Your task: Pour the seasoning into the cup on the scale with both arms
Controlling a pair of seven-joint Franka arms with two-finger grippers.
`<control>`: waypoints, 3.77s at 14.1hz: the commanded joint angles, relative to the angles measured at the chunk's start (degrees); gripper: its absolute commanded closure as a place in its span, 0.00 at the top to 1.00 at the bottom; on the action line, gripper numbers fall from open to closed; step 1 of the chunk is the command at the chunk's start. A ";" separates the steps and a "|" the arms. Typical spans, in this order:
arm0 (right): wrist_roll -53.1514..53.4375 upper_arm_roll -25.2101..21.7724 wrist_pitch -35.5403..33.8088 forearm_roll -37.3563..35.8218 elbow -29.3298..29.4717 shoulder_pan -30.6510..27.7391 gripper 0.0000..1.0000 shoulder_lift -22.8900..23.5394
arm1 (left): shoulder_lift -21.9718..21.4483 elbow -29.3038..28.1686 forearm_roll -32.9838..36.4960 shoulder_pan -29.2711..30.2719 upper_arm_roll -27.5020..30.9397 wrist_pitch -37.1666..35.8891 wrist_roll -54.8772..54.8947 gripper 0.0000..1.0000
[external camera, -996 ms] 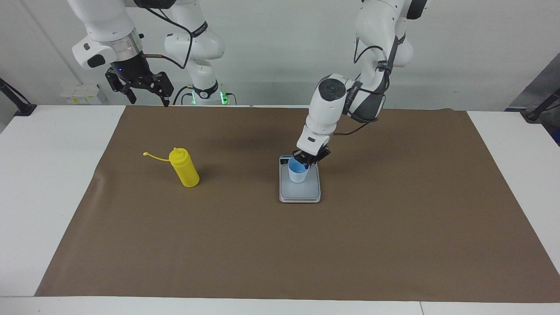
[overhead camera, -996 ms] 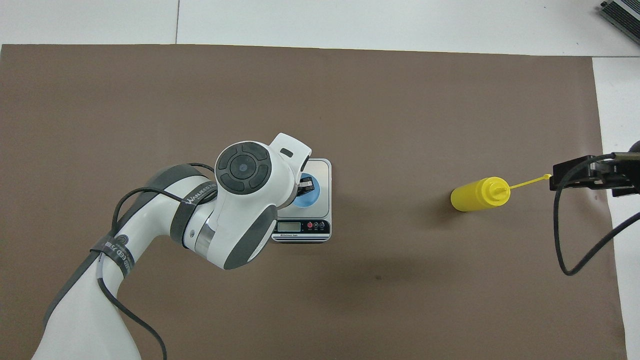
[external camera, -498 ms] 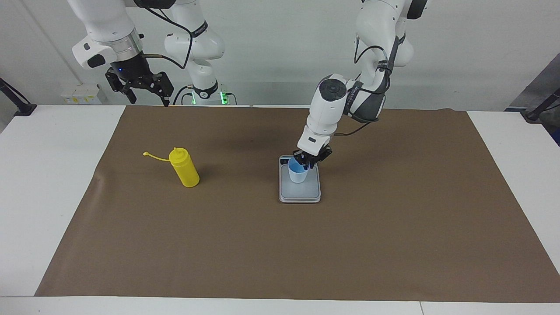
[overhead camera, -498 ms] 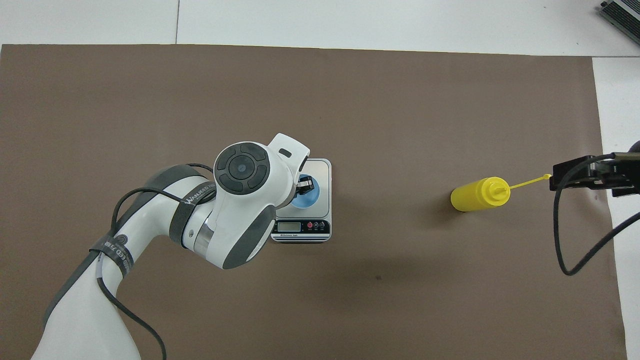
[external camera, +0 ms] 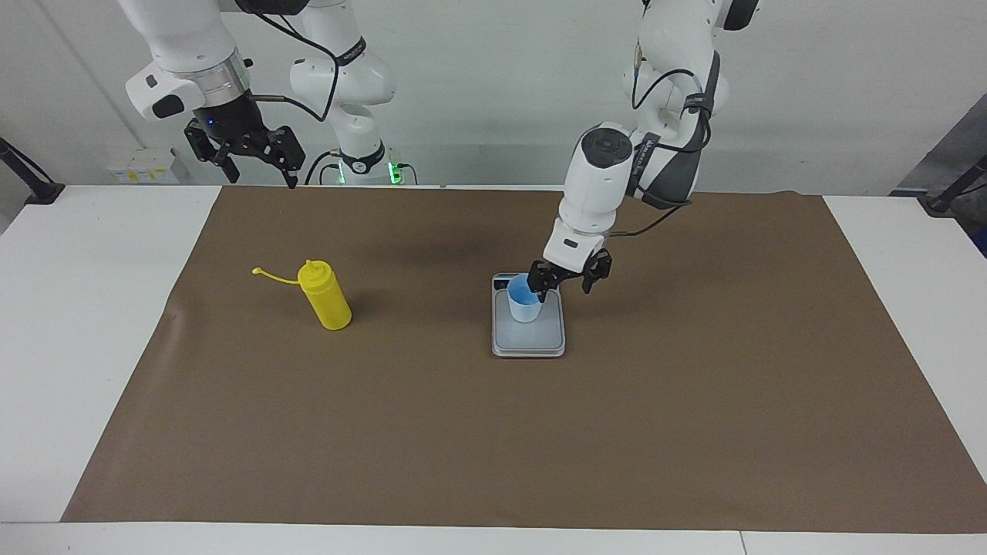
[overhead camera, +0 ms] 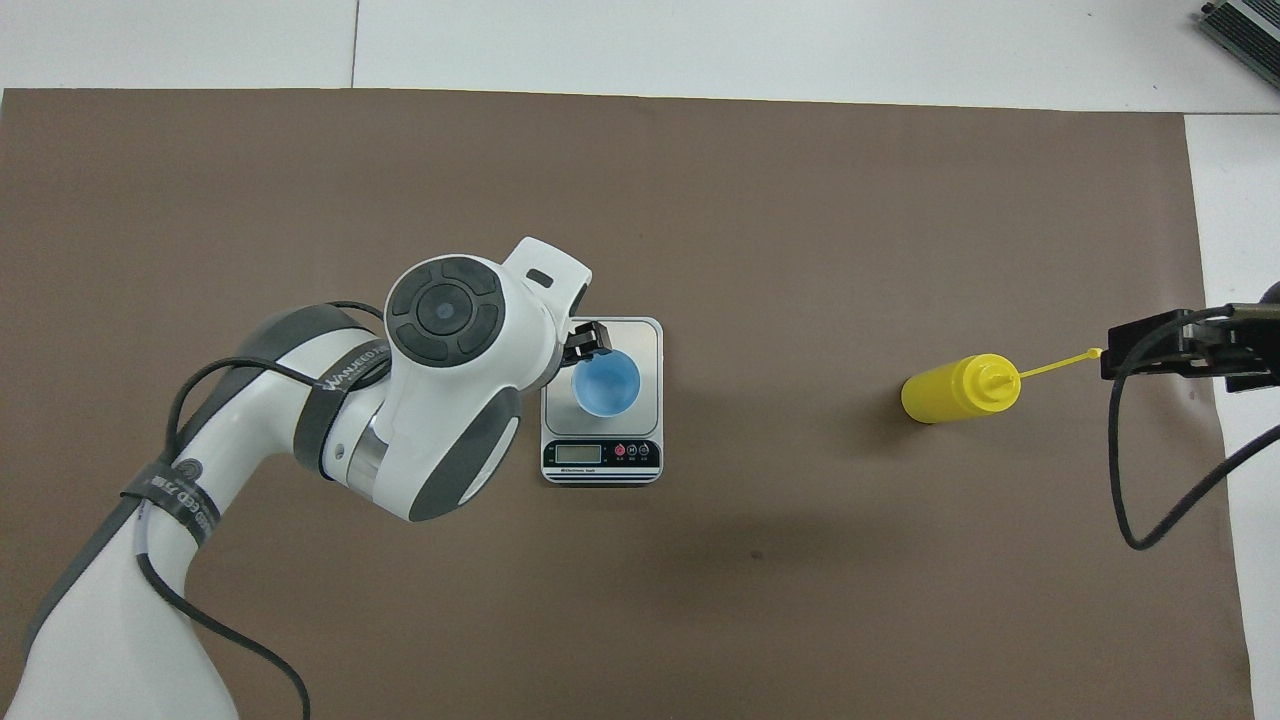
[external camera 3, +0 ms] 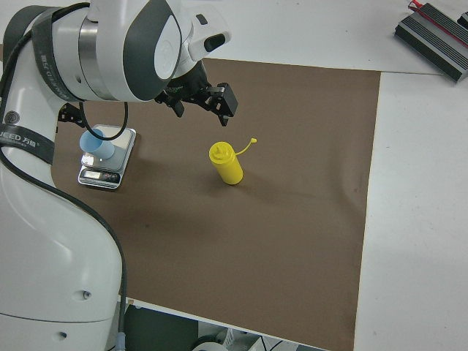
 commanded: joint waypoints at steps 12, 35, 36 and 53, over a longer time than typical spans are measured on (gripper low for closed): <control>0.32 -0.59 0.71 1.01 -1.54 -1.90 1.00 -2.18 | -13.92 2.35 0.47 20.70 -0.20 -19.46 33.28 1.00; -0.12 -1.38 1.15 1.09 -1.80 -3.05 1.00 -2.80 | -13.84 11.58 -3.75 28.80 -0.20 -30.20 47.46 1.00; -0.12 -1.38 1.24 1.01 -1.72 -3.05 1.00 -2.80 | -13.93 11.58 -3.75 28.97 -0.20 -30.11 47.45 1.00; -57.91 -4.88 21.70 11.89 -28.06 -18.60 1.00 -11.76 | -14.37 10.52 -3.93 30.03 -0.11 -30.10 47.54 1.00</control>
